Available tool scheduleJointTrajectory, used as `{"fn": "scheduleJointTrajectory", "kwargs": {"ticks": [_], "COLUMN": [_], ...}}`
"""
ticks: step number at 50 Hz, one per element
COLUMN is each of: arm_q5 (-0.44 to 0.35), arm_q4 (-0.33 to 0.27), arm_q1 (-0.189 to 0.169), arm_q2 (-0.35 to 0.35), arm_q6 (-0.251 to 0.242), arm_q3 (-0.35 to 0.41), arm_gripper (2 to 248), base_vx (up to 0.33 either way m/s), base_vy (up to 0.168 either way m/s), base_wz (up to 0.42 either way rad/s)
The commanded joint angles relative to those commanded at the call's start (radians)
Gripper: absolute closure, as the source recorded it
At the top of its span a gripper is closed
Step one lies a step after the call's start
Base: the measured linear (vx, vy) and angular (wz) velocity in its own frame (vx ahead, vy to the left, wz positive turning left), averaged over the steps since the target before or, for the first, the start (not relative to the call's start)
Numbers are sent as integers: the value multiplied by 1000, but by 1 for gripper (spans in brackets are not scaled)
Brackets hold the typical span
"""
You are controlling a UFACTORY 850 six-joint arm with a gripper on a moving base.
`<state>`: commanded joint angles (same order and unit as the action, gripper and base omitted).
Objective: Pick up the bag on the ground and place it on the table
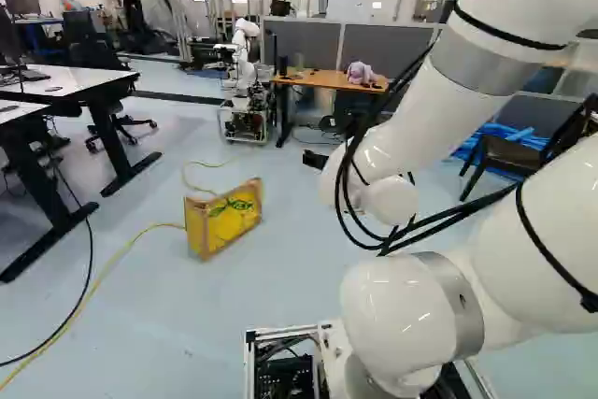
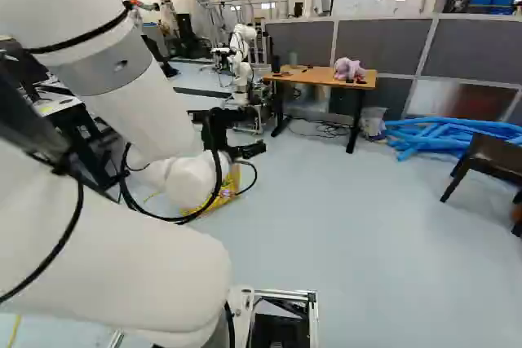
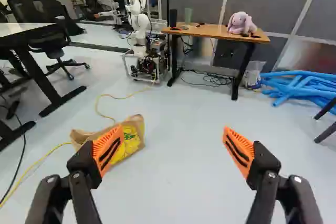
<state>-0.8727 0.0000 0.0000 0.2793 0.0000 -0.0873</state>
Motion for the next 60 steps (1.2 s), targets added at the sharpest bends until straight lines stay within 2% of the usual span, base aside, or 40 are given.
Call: {"fn": "scheduleJointTrajectory", "kwargs": {"ticks": [25,60], "arm_q5": [0,0], "arm_q4": [0,0], "arm_q1": [0,0], "arm_q2": [0,0], "arm_q6": [0,0], "arm_q3": [0,0], "arm_gripper": [3,3], "base_vx": [35,93], "base_vy": [2,3], "base_wz": [2,-2]}}
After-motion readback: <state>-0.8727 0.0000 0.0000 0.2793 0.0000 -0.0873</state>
